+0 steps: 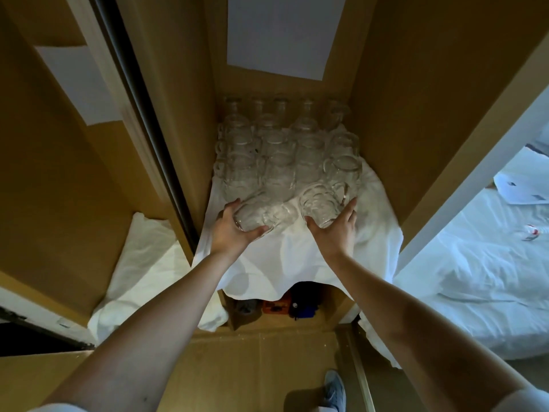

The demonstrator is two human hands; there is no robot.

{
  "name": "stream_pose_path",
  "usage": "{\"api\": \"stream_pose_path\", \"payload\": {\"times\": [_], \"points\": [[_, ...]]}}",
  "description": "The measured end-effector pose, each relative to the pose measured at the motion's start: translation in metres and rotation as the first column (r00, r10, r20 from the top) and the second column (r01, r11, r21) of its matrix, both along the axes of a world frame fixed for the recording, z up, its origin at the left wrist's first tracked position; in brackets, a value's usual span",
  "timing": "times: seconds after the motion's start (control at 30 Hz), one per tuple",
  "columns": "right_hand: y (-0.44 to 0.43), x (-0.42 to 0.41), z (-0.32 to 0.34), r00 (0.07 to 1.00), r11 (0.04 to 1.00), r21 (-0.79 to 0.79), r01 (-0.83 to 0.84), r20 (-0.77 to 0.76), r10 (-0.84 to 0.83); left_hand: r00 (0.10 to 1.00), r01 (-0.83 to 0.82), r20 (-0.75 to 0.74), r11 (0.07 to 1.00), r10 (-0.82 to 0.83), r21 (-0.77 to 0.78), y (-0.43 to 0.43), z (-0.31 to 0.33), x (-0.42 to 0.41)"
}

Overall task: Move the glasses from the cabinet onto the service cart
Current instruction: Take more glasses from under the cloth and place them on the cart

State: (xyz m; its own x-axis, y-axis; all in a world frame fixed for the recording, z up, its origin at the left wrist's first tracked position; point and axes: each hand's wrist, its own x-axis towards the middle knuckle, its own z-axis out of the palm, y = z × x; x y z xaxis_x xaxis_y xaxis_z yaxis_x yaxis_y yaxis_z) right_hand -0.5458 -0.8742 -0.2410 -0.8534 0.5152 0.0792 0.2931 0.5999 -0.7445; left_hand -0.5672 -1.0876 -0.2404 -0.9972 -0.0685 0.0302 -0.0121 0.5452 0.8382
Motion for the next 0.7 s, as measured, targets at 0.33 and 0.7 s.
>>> {"api": "stream_pose_path", "payload": {"times": [0.33,0.7], "points": [[-0.023,-0.027,-0.01,0.998,0.995,-0.098,-0.011,-0.06,0.005,0.998,-0.063,0.018,0.991,0.066,-0.116,0.017,-0.004,-0.011],[0.006,-0.037,0.007,0.998,0.998,-0.005,-0.063,0.001,0.063,0.991,-0.008,0.113,0.89,0.066,-0.456,0.038,0.022,-0.023]]}}
